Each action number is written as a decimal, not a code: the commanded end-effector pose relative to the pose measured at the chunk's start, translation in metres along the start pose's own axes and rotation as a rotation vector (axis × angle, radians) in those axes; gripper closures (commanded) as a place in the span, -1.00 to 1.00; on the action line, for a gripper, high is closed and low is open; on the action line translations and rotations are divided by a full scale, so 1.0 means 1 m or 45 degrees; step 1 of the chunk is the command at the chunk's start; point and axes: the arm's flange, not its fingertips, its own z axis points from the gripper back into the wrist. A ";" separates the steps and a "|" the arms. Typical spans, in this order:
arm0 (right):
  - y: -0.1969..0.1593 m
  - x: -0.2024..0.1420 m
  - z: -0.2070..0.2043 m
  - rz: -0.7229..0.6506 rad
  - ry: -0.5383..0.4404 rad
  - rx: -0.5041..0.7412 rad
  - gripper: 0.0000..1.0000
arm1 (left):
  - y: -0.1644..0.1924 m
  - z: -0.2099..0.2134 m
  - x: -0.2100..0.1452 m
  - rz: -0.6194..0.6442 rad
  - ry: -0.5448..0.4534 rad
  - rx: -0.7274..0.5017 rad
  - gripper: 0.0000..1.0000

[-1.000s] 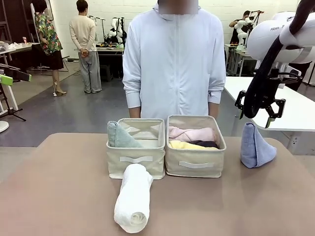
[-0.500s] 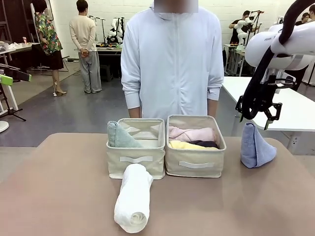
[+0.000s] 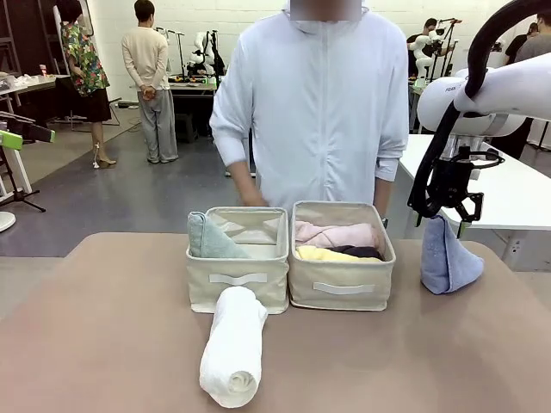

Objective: Sort the towels based on their folding style.
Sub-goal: Pick up another triangle-folded towel from the table and place it in the left Fabric basket.

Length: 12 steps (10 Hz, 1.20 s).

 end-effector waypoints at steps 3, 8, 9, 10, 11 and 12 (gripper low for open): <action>-0.001 0.004 0.011 -0.008 0.056 -0.002 1.00 | -0.001 0.001 0.000 -0.016 -0.003 -0.005 -1.00; -0.015 -0.003 0.020 -0.032 0.103 0.017 1.00 | -0.001 0.001 0.000 -0.016 -0.003 -0.005 -1.00; -0.022 -0.013 0.025 -0.027 0.114 -0.011 1.00 | -0.001 0.001 0.000 -0.016 -0.003 -0.005 -1.00; -0.039 -0.046 0.043 -0.017 0.155 -0.132 1.00 | -0.001 0.001 0.000 -0.016 -0.003 -0.005 -1.00; -0.062 -0.090 0.071 0.031 0.129 -0.171 1.00 | -0.001 0.001 0.000 -0.016 -0.003 -0.005 -1.00; -0.086 -0.134 0.102 0.077 0.101 -0.203 1.00 | -0.001 0.001 0.000 -0.016 -0.003 -0.005 -1.00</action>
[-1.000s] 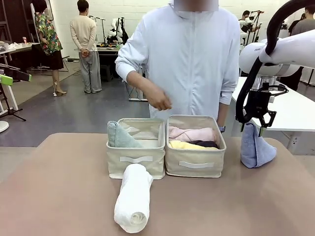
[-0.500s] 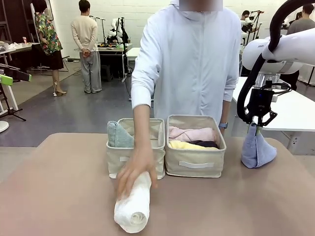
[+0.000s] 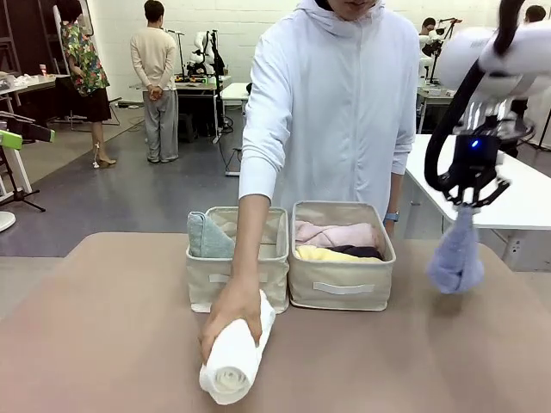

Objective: Sort the towels based on their folding style.
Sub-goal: Pick up another triangle-folded towel from the table and place it in the left Fabric basket.

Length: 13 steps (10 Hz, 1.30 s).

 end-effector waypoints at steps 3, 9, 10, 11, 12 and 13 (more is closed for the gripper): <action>-0.083 -0.172 0.063 0.288 -0.221 -0.020 1.00 | -0.001 0.001 0.000 -0.016 -0.003 -0.005 -1.00; -0.103 -0.220 0.088 0.283 -0.282 0.045 1.00 | -0.001 0.001 0.000 -0.016 -0.003 -0.005 -1.00; -0.113 -0.206 0.083 0.219 -0.268 0.181 0.71 | -0.001 0.001 0.000 -0.016 -0.003 -0.005 -1.00; -0.064 -0.233 0.099 0.451 -0.459 0.034 0.71 | -0.001 0.001 0.000 -0.016 -0.003 -0.005 -1.00; -0.028 -0.256 0.112 0.652 -0.545 -0.026 0.71 | -0.001 0.001 0.000 -0.016 -0.003 -0.005 -1.00; 0.001 -0.271 0.119 0.820 -0.574 -0.051 0.71 | -0.001 0.001 0.000 -0.016 -0.003 -0.005 -1.00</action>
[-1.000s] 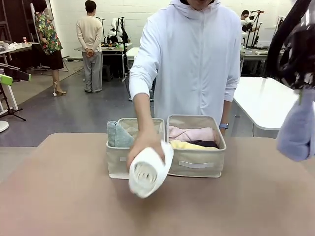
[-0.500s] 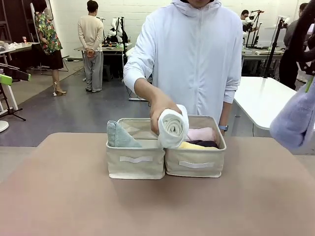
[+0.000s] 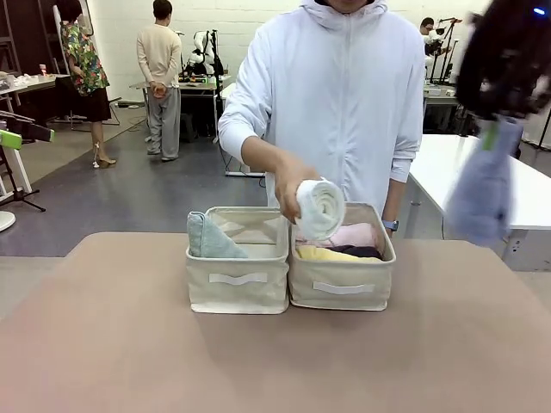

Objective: Sort the towels based on their folding style.
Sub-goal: Pick up another triangle-folded towel from the table and place it in the left Fabric basket.

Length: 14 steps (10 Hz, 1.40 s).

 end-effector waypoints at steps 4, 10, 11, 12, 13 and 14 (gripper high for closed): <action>-0.017 0.008 0.009 0.011 -0.026 0.025 0.71 | -0.001 0.001 0.000 -0.015 -0.003 -0.004 -1.00; -0.093 -0.106 0.016 -0.381 -0.163 0.012 0.71 | -0.001 0.001 0.000 -0.015 -0.003 -0.004 -1.00; -0.091 -0.104 0.017 -0.381 -0.168 0.010 0.71 | -0.001 0.001 0.000 -0.015 -0.003 -0.004 -1.00; -0.090 -0.103 0.018 -0.389 -0.167 0.016 0.71 | -0.001 0.001 0.000 -0.015 -0.003 -0.004 -1.00; -0.089 -0.100 0.019 -0.401 -0.156 0.036 0.71 | -0.001 0.001 0.000 -0.015 -0.003 -0.004 -1.00; -0.085 -0.095 0.019 -0.273 -0.149 0.017 0.71 | -0.001 0.001 0.000 -0.015 -0.003 -0.004 -1.00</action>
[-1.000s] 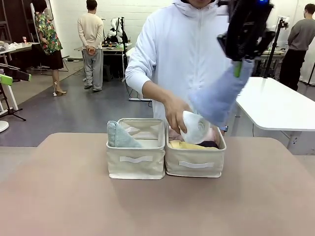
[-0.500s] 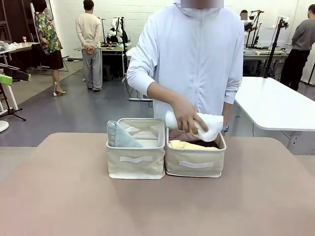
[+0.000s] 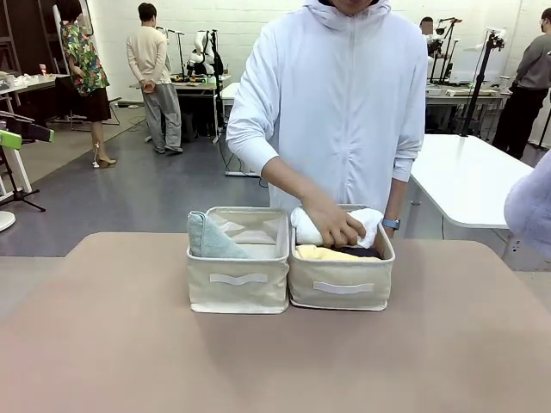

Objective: Sort the towels based on their folding style.
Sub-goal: Pick up another triangle-folded towel from the table and place it in the left Fabric basket.

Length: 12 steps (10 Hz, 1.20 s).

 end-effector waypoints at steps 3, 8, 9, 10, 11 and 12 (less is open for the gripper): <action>0.039 -0.012 0.001 1.230 -0.234 -0.303 0.71 | -0.001 0.001 0.001 -0.017 -0.003 -0.005 -1.00; 0.066 -0.023 -0.002 0.978 -0.053 -0.209 0.71 | -0.001 0.001 0.001 -0.017 -0.003 -0.005 -1.00; 0.066 -0.023 -0.002 0.978 -0.053 -0.209 0.71 | -0.001 0.001 0.001 -0.017 -0.003 -0.005 -1.00; 0.066 -0.023 -0.002 0.978 -0.053 -0.209 0.71 | -0.001 0.001 0.001 -0.017 -0.003 -0.005 -1.00; 0.066 -0.020 -0.004 1.060 -0.078 -0.242 0.71 | -0.001 0.001 0.001 -0.017 -0.003 -0.005 -1.00; 0.101 -0.014 0.010 1.318 -0.242 -0.327 0.71 | -0.001 0.001 0.001 -0.017 -0.003 -0.005 -1.00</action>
